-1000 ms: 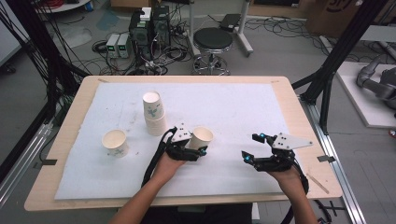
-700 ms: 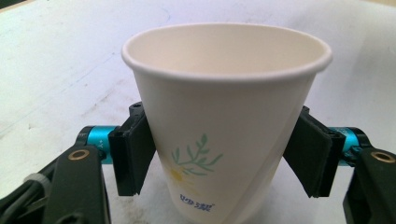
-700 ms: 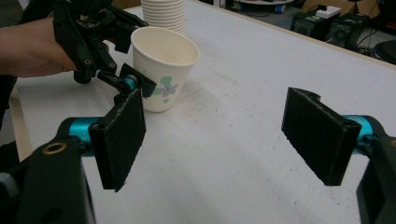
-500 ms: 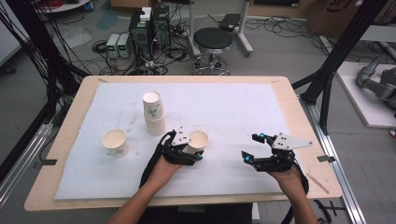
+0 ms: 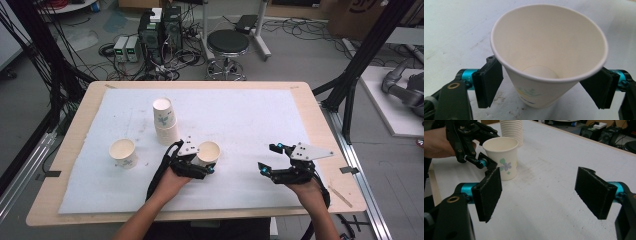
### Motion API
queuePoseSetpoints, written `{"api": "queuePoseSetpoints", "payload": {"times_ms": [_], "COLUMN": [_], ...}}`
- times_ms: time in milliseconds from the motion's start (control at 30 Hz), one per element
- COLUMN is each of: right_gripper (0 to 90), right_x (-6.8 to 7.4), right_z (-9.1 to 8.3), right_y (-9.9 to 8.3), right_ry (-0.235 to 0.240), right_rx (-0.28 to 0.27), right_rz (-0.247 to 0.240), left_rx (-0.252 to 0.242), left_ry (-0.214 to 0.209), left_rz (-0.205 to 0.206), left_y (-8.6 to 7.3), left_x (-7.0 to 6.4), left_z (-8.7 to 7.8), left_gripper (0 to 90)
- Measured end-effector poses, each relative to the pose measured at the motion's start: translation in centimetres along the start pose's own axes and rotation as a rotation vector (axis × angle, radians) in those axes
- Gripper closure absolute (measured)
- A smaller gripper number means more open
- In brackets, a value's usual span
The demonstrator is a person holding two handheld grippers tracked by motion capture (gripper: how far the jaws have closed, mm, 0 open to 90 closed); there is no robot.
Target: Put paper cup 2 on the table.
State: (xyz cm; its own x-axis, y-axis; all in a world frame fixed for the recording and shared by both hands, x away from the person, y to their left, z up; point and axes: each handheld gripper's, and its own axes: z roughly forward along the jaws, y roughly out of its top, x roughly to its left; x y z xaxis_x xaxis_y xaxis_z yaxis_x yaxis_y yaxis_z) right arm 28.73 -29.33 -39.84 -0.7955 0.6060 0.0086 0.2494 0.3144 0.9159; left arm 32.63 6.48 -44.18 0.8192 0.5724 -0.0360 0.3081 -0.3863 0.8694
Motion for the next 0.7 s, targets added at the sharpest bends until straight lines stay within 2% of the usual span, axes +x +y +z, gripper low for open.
{"api": "queuePoseSetpoints", "payload": {"times_ms": [133, 233, 467, 700], "right_gripper": [22.5, 22.5, 22.5, 22.5], "right_x": [0.0, 0.0, -0.1, 0.0], "right_z": [0.0, 0.0, 0.1, 0.2], "right_y": [0.0, 0.0, -0.2, -0.1], "right_ry": [-0.001, -0.002, -0.004, -0.004], "right_rx": [0.003, 0.003, 0.009, 0.015], "right_rz": [-0.001, 0.001, 0.005, 0.006], "left_rx": [-0.028, -0.07, -0.176, -0.253], "left_ry": [0.005, 0.009, -0.023, -0.024], "left_rz": [-0.009, 0.006, -0.016, -0.034], "left_y": [-0.1, -0.2, -0.5, -1.0], "left_x": [0.1, 0.2, 1.1, 1.5], "left_z": [-1.1, -2.5, -6.2, -8.9], "left_gripper": [19.9, 19.9, 19.9, 19.9]}}
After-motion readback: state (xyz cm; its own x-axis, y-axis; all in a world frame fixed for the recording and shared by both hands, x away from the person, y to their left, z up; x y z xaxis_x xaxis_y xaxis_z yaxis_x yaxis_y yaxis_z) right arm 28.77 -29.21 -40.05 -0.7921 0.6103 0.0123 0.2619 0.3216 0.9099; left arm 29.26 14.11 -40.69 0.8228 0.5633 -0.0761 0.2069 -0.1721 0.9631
